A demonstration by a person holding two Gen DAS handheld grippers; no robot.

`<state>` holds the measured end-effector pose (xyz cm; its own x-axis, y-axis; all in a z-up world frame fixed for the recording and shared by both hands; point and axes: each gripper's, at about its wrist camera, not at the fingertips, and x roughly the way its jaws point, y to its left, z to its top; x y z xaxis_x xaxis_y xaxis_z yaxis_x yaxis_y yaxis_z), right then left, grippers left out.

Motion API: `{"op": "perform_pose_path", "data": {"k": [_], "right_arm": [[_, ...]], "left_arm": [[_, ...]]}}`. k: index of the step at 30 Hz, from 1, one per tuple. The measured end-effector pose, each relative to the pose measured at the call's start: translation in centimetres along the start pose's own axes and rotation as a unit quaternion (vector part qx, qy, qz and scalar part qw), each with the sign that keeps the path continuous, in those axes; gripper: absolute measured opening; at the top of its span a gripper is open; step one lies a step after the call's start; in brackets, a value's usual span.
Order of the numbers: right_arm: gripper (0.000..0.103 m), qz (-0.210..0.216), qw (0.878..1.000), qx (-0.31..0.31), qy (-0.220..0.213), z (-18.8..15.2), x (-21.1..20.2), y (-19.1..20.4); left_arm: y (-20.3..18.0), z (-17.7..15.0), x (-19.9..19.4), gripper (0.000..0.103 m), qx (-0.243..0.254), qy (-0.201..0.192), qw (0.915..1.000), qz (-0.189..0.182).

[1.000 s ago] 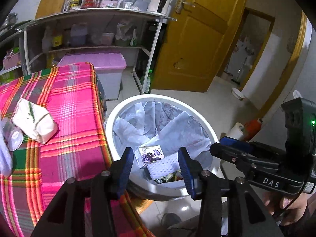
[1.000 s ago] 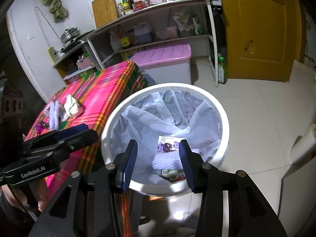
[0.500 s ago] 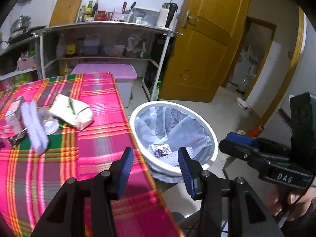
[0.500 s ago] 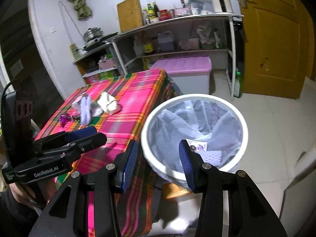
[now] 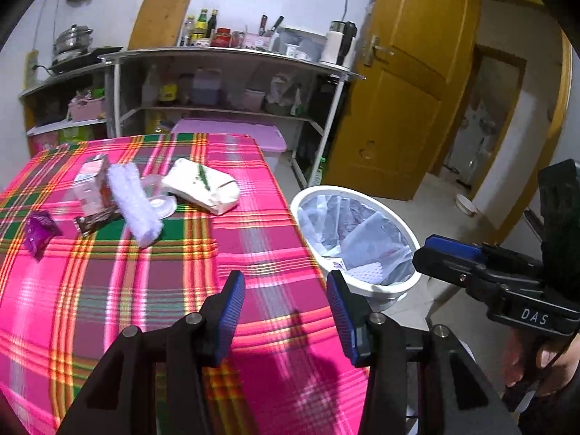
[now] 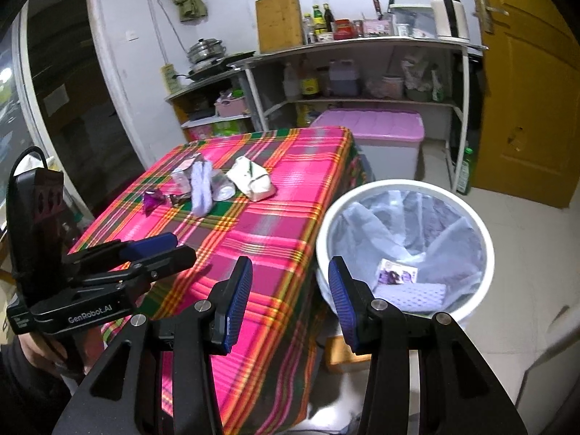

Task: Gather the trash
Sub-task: 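Move both open tools from the bin back over the table, then grasp the second white foam sleeve with the left tool while the right tool grasps the white paper bag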

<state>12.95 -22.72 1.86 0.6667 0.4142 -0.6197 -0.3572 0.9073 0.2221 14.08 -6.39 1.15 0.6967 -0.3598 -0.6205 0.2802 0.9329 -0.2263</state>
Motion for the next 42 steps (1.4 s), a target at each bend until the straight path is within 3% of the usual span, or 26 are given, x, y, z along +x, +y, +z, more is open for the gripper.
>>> {"op": "perform_pose_path", "data": {"k": [24, 42], "right_arm": [[0.045, 0.012, 0.999, -0.035, 0.031, 2.2, 4.2, 2.0], [0.045, 0.023, 0.998, -0.045, 0.047, 5.5, 9.9, 2.1]], "left_arm": [[7.0, 0.8, -1.2, 0.047, -0.067, -0.015, 0.9945, 0.079], [11.7, 4.5, 5.2, 0.047, -0.106, 0.010, 0.9895, 0.097]]}}
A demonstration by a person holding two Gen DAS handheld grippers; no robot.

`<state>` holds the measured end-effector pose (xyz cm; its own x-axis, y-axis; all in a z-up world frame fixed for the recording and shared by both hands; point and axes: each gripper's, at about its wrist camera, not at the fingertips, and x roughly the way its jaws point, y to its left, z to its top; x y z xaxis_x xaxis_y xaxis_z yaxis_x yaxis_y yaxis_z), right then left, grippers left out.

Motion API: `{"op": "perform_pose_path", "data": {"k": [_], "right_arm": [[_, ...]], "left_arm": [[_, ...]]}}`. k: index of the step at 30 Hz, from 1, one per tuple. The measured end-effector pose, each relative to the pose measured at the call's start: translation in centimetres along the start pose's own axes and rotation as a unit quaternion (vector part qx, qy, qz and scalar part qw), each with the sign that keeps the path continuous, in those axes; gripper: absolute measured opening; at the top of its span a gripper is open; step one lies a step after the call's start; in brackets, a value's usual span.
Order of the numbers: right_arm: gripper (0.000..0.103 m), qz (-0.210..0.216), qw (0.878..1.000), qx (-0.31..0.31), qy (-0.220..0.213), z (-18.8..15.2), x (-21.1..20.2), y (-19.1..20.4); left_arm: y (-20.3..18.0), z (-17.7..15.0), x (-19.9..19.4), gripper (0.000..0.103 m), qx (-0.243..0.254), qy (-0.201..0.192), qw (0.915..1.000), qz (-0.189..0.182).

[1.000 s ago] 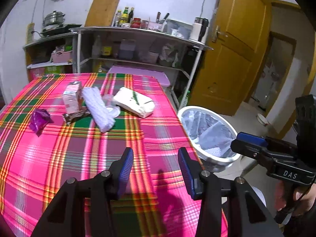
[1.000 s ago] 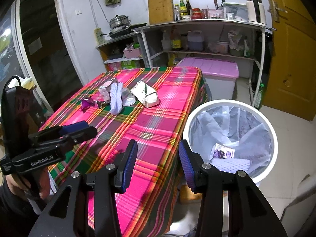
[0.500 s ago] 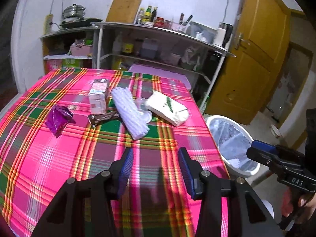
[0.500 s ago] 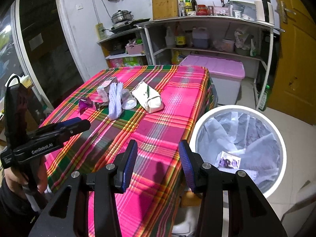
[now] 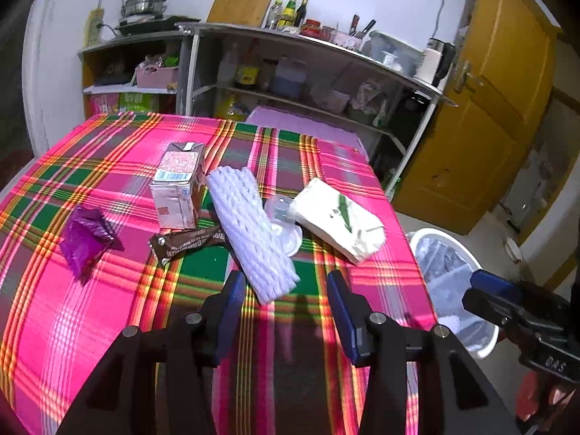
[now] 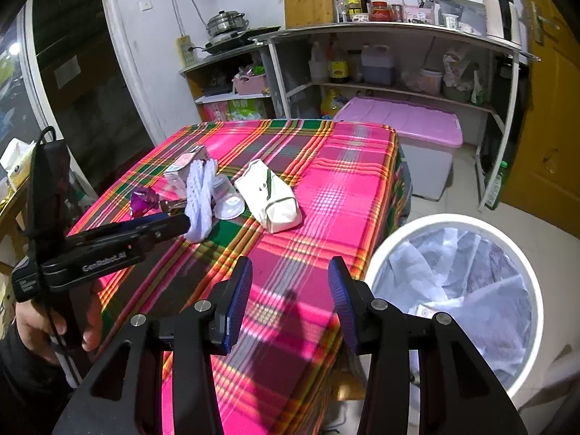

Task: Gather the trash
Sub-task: 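Grasp the second white foam sleeve with the left tool while the right tool grasps the white paper bag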

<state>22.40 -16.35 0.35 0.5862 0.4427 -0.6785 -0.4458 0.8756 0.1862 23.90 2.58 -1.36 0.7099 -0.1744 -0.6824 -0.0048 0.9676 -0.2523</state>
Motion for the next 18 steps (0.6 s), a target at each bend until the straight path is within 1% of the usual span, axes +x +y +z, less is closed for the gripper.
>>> {"op": "perform_pose_path", "data": {"k": [5, 10, 12, 15, 18], "right_arm": [[0.045, 0.003, 1.000, -0.009, 0.002, 1.3, 2.0, -0.1], [0.045, 0.008, 1.000, -0.016, 0.008, 2.8, 4.3, -0.2], [0.047, 0.011, 1.000, -0.015, 0.012, 3.3, 5.2, -0.4], [0.048, 0.016, 1.000, -0.007, 0.019, 4.0, 6.7, -0.7], [0.048, 0.018, 0.999, 0.004, 0.029, 4.7, 8.2, -1.0]], "left_arm": [[0.8, 0.8, 2.4, 0.047, -0.014, 0.013, 0.9997, 0.012], [1.3, 1.3, 4.0, 0.047, -0.022, 0.022, 0.9994, 0.018], [1.4, 1.5, 4.5, 0.047, -0.023, 0.027, 0.9991, 0.022], [1.6, 1.5, 5.4, 0.047, -0.027, 0.035, 0.9987, 0.023], [1.6, 1.5, 5.6, 0.047, -0.023, 0.032, 0.9989, 0.024]]}}
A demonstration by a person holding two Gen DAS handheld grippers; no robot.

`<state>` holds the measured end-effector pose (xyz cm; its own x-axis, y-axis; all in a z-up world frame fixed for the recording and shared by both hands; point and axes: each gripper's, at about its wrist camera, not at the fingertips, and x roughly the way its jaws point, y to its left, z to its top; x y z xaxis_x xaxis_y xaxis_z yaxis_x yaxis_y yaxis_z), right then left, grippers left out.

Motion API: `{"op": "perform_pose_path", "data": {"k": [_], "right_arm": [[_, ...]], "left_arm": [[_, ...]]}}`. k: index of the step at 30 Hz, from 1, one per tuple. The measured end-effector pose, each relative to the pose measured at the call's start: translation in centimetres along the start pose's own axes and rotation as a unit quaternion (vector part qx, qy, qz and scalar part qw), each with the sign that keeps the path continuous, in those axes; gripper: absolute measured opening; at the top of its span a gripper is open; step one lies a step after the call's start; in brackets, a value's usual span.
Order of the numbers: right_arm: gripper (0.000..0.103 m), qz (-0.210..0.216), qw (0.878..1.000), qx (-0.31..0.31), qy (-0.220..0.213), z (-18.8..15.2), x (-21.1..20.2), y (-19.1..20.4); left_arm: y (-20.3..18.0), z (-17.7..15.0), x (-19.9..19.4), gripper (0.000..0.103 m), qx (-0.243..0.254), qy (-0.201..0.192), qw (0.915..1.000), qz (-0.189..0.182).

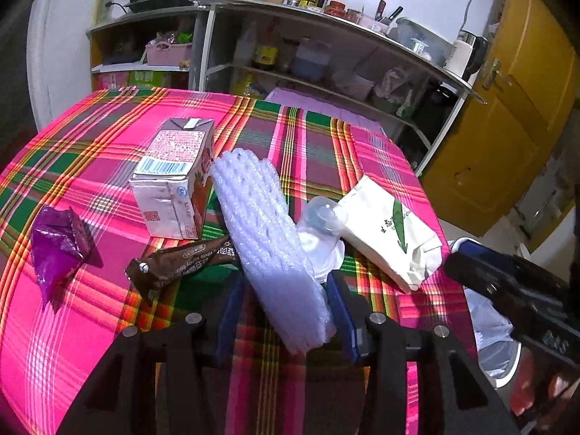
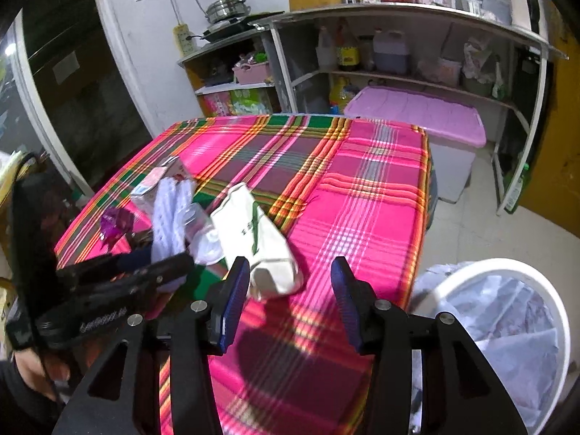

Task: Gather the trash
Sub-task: 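Grasp the second white foam sleeve with the left tool while the right tool grasps the white paper bag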

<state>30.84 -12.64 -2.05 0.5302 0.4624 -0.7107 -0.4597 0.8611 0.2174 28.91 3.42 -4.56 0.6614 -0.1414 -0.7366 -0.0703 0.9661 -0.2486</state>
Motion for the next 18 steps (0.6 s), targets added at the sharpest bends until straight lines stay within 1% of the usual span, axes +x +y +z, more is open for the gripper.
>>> {"op": "perform_pose_path", "data": {"k": [2, 3, 5, 6, 7, 9, 13, 18], "right_arm": [[0.048, 0.003, 1.000, 0.007, 0.009, 0.4, 1.0, -0.2], [0.048, 0.008, 1.000, 0.011, 0.014, 0.6, 1.4, -0.2], [0.046, 0.019, 1.000, 0.013, 0.014, 0.9, 1.8, -0.1], [0.043, 0.020, 1.000, 0.011, 0.013, 1.0, 1.9, 0.2], [0.032, 0.021, 1.000, 0.009, 0.012, 1.1, 2.0, 0.3], [0.025, 0.027, 1.000, 0.006, 0.012, 1.2, 2.0, 0.6], [0.021, 0.025, 1.000, 0.003, 0.013, 1.2, 1.9, 0.8], [0.015, 0.027, 1.000, 0.001, 0.010, 0.7, 1.2, 1.1]], "left_arm": [[0.0, -0.1, 0.0, 0.045, 0.001, 0.000, 1.0000, -0.001], [0.0, -0.1, 0.0, 0.040, 0.001, 0.000, 1.0000, -0.003], [0.2, -0.1, -0.1, 0.038, -0.002, 0.000, 1.0000, -0.007], [0.4, -0.1, -0.1, 0.035, -0.003, 0.000, 1.0000, -0.008], [0.5, -0.2, -0.1, 0.033, -0.005, 0.000, 1.0000, -0.009], [0.6, -0.2, -0.3, 0.030, -0.004, 0.001, 0.9999, -0.011], [0.5, -0.6, -0.7, 0.028, 0.001, 0.000, 0.9998, -0.017], [0.2, -1.1, -1.5, 0.027, 0.008, -0.004, 0.9998, -0.015]]}}
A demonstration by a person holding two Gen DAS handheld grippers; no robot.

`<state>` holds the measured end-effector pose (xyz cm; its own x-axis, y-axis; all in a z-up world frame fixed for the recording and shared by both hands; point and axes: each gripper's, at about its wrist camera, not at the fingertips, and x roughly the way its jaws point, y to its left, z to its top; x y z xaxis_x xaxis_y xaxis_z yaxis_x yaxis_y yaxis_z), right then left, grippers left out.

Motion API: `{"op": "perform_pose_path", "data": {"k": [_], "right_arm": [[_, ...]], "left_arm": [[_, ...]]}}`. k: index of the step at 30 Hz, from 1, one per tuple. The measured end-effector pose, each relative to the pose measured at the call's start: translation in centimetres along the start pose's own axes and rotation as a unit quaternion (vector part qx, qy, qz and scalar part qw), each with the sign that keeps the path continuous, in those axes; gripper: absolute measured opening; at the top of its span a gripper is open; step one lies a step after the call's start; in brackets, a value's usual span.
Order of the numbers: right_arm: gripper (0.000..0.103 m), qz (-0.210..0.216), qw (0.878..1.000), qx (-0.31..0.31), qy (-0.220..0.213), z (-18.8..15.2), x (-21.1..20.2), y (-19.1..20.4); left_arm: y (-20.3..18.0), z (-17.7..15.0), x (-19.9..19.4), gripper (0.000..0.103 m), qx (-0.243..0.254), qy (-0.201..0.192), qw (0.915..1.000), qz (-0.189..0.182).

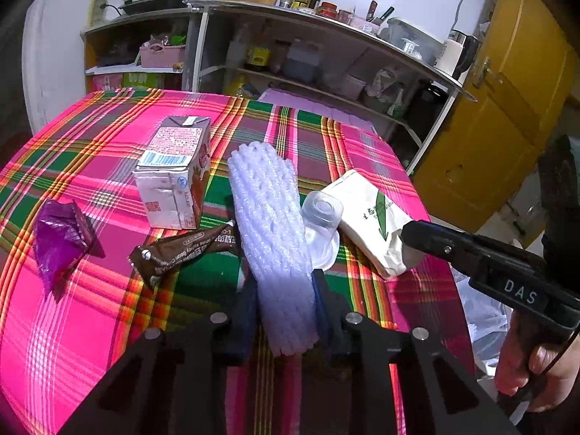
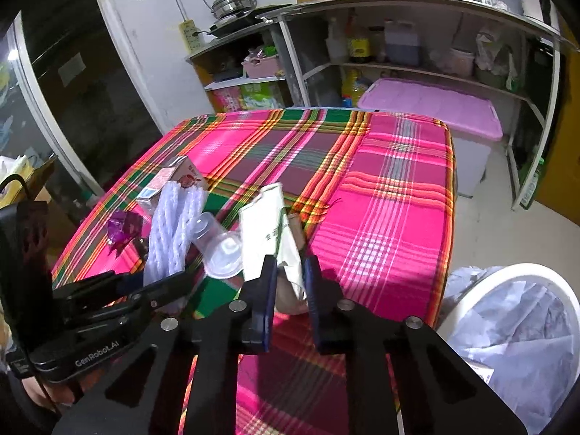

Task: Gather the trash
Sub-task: 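Grasp the second white foam sleeve with the left tool while the right tool grasps the white paper bag, then carry the foam sleeve and paper bag over the white bin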

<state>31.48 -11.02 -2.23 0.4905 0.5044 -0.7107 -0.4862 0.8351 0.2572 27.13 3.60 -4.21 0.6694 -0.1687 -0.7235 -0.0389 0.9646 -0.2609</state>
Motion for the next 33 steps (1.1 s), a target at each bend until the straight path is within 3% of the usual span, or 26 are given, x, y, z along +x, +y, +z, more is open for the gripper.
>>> {"op": "perform_pose_path", "data": {"k": [12, 33], "right_arm": [[0.013, -0.007, 1.000, 0.000, -0.024, -3.0, -4.3, 0.7], [0.013, -0.036, 0.995, 0.031, -0.089, -9.6, -15.6, 1.4]], "left_arm": [[-0.9, -1.7, -3.7, 0.027, 0.017, -0.017, 0.9997, 0.002], [-6.7, -6.7, -11.8, 0.027, 0.075, -0.050, 0.9951, -0.041]]}}
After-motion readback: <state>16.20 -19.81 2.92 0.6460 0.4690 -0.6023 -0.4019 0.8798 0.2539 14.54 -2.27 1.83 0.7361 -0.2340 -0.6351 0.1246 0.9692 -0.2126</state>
